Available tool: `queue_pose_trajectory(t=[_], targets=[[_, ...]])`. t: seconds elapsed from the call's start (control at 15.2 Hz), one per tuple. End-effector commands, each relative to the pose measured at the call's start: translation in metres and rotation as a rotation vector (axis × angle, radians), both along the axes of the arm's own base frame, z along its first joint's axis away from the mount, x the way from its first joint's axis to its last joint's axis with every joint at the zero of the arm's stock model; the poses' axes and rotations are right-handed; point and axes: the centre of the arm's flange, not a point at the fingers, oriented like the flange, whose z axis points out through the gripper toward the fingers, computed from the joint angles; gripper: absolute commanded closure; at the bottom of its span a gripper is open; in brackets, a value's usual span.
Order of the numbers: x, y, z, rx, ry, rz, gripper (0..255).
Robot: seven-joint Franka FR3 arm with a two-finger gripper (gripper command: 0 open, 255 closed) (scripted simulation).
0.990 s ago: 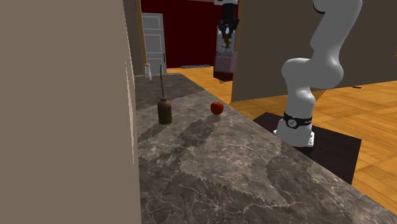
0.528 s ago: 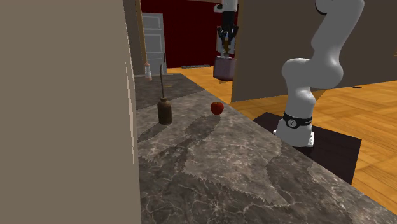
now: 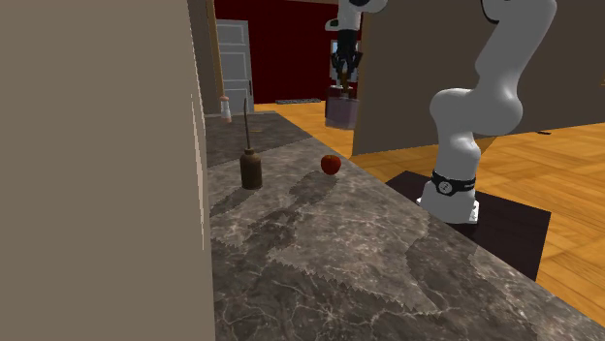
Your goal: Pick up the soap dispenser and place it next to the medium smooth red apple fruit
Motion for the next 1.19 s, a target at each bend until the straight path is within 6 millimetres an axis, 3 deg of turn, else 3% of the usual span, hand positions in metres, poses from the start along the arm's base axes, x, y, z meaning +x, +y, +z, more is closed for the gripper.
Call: queue_pose_trajectory(t=[0.0,1.12], targets=[[0.000,0.001,-0.011,-0.001,0.000,0.000,255],[0.000,0.001,-0.101,-0.001,0.000,0.000,255]])
